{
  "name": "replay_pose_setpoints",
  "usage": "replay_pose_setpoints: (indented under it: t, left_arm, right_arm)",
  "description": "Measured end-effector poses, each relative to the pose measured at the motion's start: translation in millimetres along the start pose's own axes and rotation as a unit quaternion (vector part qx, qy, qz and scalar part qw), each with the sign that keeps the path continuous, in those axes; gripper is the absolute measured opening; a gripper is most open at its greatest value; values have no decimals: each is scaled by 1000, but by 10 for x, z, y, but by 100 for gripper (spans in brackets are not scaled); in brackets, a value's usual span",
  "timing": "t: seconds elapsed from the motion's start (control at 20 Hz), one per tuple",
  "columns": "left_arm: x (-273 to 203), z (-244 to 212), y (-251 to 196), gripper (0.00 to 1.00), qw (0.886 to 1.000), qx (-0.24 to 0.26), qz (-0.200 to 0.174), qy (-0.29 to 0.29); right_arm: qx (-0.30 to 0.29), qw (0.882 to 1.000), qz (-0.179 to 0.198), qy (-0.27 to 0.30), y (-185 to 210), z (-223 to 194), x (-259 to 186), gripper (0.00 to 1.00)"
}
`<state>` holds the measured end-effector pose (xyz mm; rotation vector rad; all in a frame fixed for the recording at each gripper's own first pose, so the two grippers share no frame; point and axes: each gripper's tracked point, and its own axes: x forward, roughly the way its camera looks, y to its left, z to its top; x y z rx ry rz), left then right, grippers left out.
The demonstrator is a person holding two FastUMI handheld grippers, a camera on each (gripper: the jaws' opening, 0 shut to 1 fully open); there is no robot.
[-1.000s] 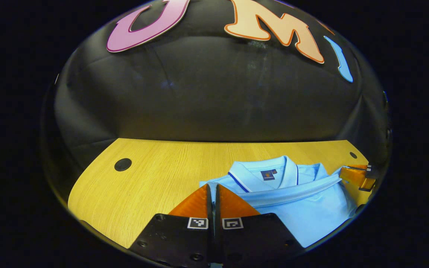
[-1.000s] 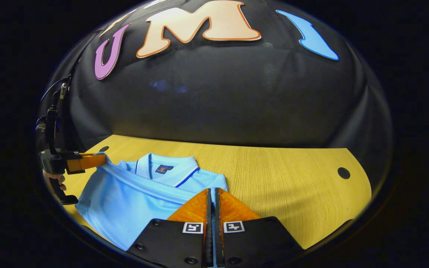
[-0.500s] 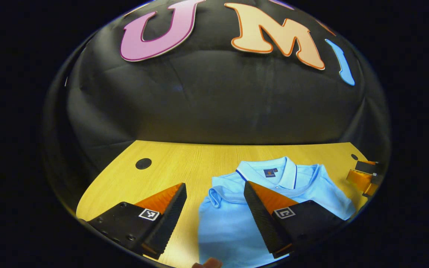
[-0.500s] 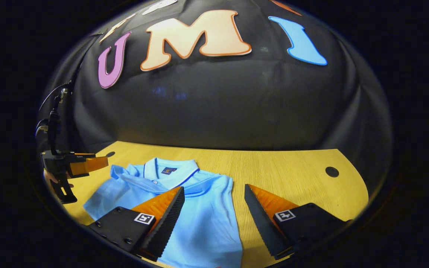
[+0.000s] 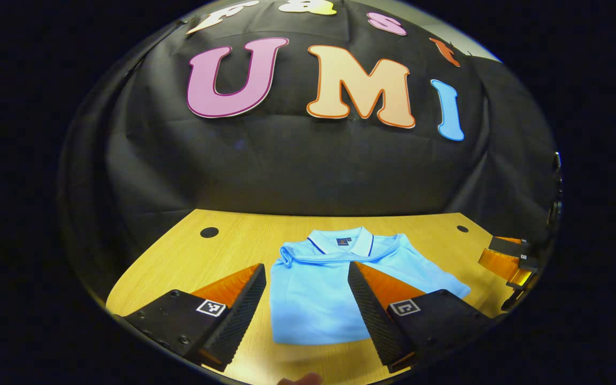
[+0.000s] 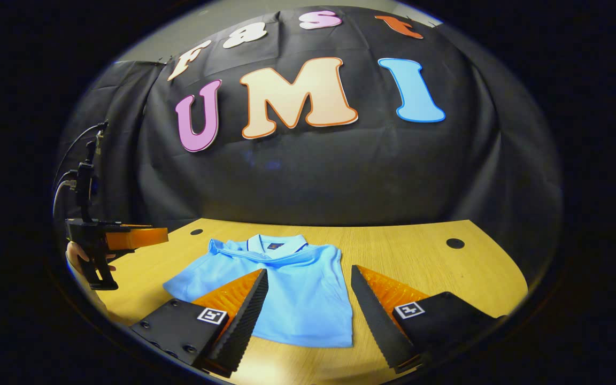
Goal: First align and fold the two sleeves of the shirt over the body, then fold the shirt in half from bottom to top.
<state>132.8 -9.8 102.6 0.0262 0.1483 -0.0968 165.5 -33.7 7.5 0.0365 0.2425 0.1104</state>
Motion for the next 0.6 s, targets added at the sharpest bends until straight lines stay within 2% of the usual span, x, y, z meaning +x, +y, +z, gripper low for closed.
replay_pose_setpoints:
  t: [0.25, 0.45, 0.6]
  left_arm:
    - [-474, -207, -350, 94, 999, 16, -33, -2]
    - [-721, -337, -466, 94, 999, 24, -35, -13]
    - [-842, -402, -397, 95, 999, 33, -16, -18]
  right_arm:
    - [17, 1000, 6, -6, 106, -183, -521, 98]
    - [30, 999, -9, -21, 80, -213, -762, 98]
    - [17, 999, -35, -31, -12, -227, -898, 97]
